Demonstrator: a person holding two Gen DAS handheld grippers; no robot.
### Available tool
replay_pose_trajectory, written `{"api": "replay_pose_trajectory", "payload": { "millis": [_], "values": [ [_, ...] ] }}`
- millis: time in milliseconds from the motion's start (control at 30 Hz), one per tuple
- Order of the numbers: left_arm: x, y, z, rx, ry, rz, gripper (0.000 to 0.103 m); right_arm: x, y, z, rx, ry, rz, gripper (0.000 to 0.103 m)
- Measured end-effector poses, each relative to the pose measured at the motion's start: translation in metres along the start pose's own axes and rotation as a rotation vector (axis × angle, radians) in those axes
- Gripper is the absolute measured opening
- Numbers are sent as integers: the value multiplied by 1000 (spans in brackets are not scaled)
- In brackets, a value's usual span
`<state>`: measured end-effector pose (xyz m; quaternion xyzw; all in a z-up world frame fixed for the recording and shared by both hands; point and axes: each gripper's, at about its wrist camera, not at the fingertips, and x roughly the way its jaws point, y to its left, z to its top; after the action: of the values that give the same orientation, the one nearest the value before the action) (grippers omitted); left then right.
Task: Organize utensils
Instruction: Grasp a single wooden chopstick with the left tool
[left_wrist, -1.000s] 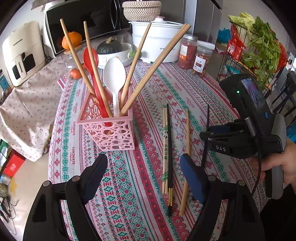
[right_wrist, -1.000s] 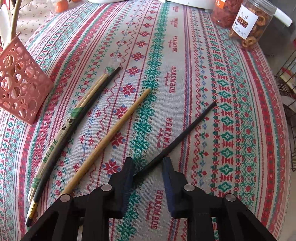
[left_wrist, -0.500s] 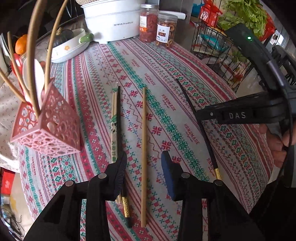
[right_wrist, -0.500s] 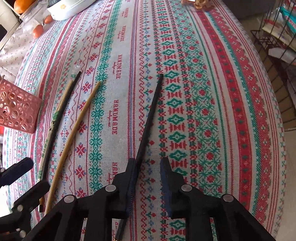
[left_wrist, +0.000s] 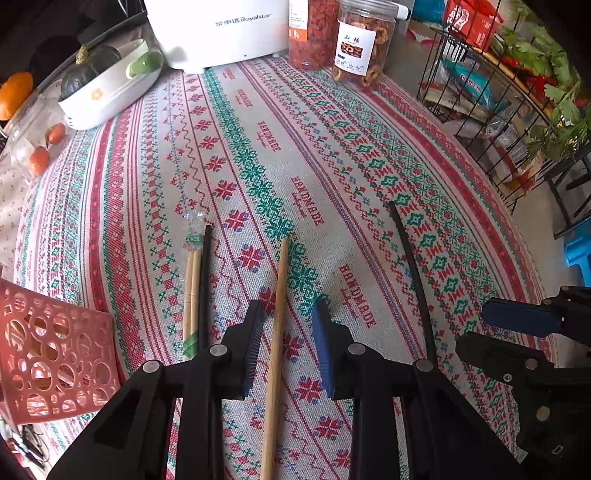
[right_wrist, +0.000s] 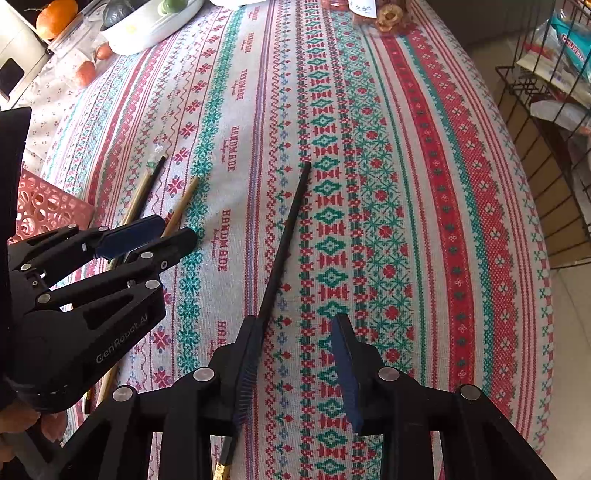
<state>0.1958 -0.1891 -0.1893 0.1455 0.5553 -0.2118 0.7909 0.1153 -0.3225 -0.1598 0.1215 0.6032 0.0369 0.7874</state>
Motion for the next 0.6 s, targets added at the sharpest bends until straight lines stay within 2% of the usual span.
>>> {"api": "replay_pose_trajectory", "payload": {
  "millis": [67,400,467,533,600],
  "values": [
    [-2,-1,-1,17,3,17,6,0,0,1,1,-2,-2,39],
    [-26,2,-45,15,-26,13,5,20,16,15,-40,-7,-23,38],
    [-32,0,-53,26,-45,18,5,28,19,17,-50,-27,-25,30],
    [-41,0,-58,33,-68,18,5,32,25,15,-69,-61,-53,12],
    [-52,0,-64,39,-93,14,5,34,33,12,-98,-70,-86,11]
  ]
}}
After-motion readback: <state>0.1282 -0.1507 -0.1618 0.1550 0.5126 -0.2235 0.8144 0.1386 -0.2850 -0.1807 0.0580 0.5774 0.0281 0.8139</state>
